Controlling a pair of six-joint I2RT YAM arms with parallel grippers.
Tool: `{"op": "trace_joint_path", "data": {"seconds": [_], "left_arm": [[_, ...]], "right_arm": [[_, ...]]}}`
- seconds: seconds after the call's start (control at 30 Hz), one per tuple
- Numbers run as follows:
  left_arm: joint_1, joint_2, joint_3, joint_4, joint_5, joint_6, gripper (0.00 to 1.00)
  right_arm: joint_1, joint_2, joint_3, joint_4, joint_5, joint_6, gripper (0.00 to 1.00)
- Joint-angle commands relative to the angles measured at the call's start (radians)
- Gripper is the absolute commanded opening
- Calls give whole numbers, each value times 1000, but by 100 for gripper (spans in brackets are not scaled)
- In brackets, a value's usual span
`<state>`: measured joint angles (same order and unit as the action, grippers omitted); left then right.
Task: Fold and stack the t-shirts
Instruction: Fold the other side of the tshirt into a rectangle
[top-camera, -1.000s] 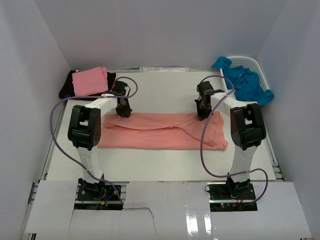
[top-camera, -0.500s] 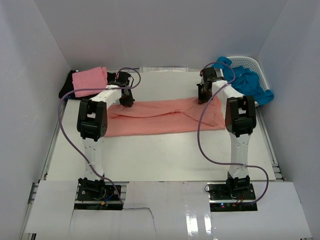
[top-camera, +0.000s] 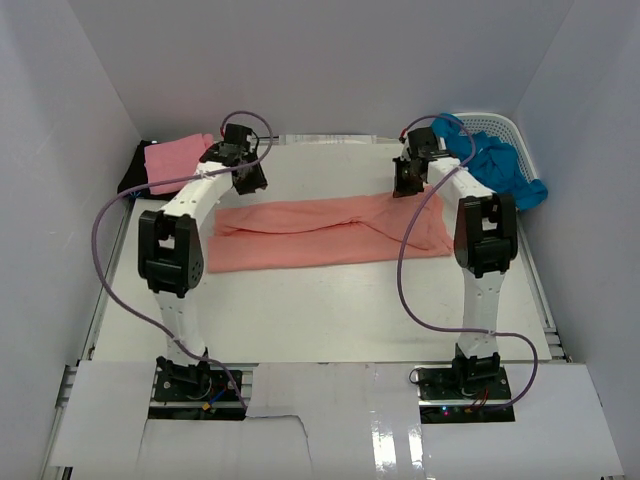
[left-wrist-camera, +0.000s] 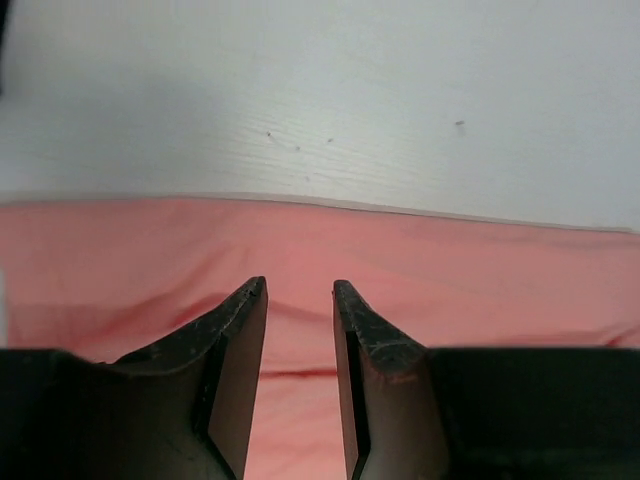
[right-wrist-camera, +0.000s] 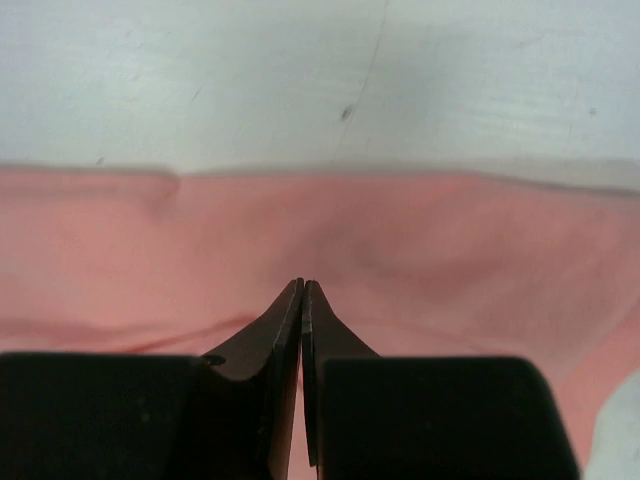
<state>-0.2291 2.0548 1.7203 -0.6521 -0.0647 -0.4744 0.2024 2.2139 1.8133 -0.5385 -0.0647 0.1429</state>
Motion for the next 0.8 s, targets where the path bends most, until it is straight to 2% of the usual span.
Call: {"op": "trace_joint_path", "data": {"seconds": [0.0, 0.1, 0.13, 0.17, 0.2, 0.27, 0.4, 0.5, 0.77], "left_arm": [[-3, -281, -26, 64, -38, -26, 44], [14, -462, -209, 165, -23, -73, 45], [20, -548, -311, 195, 2, -102, 50], [25, -583, -359, 219, 15, -118, 51], [28, -613, -404, 271, 29, -133, 51], [34, -666, -512, 334, 63, -170, 52], [33, -604, -535, 347, 167, -185, 52], [33, -543, -512, 332, 209, -182, 52], [33, -542, -531, 322, 186, -153, 52]], "right_arm": [[-3, -195, -86, 118, -75, 17, 8], [0, -322, -237, 225, -124, 49, 8], [0, -370, -271, 268, -133, 55, 8], [0, -370, -302, 268, -141, 64, 9], [-1, -390, -339, 291, -167, 72, 16], [-1, -376, -347, 287, -198, 72, 22], [-6, -327, -358, 279, -312, 80, 54], [-9, -309, -374, 290, -354, 93, 63], [-12, -232, -374, 291, -379, 99, 59]]}}
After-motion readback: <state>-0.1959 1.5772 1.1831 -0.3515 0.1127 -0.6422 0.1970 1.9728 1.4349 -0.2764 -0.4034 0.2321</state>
